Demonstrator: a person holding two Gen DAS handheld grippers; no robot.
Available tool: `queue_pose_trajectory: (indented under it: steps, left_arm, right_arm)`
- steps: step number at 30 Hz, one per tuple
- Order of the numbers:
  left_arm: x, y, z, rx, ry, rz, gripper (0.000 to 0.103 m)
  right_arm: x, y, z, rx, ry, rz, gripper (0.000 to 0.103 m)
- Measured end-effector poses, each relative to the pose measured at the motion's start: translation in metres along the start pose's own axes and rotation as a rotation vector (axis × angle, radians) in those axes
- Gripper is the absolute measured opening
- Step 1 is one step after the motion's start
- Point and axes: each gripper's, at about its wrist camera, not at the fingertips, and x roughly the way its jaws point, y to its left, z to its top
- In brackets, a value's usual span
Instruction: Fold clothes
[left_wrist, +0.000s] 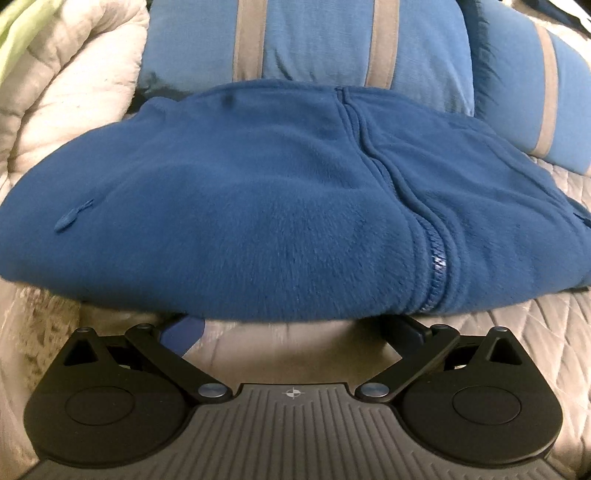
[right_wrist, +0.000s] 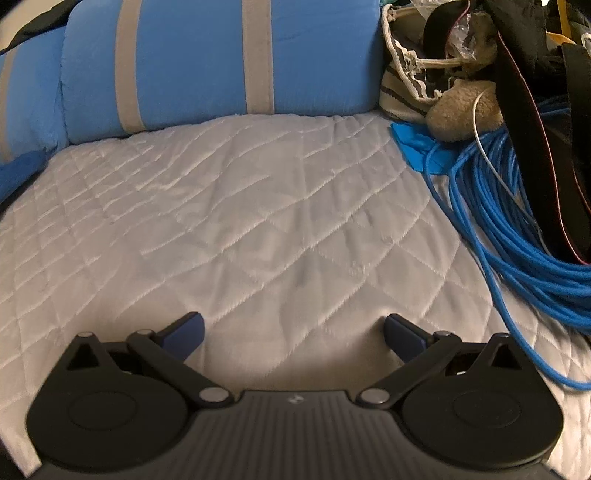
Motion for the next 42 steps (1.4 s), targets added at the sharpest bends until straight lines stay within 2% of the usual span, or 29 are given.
queue_pose_trajectory:
  steps: [7,12,16,21,29,42]
  left_arm:
    - [0.009,0.004,0.009,0.006,0.002,-0.012,0.103]
    - [0.013,-0.002,0.005,-0.006,-0.065,0.022,0.103]
    - [0.012,-0.006,-0.002,-0.012,-0.133,0.049,0.103]
    - [0.011,-0.006,-0.006,-0.015,-0.168,0.048,0.103]
    - [0.011,-0.005,-0.008,-0.018,-0.185,0.046,0.103]
    - [0.012,-0.005,-0.009,-0.014,-0.192,0.048,0.103]
  right_arm:
    - [0.016,-0.006,0.014,0.022,-0.003,0.003,0.102]
    - [0.023,-0.003,0.017,-0.006,-0.033,-0.015,0.102]
    - [0.023,-0.006,0.015,0.026,-0.068,-0.016,0.102]
    - [0.021,-0.003,0.005,0.028,-0.142,-0.030,0.102]
    - [0.019,0.003,-0.004,0.008,-0.213,-0.051,0.102]
    - [0.018,0.004,-0.008,0.008,-0.242,-0.052,0.102]
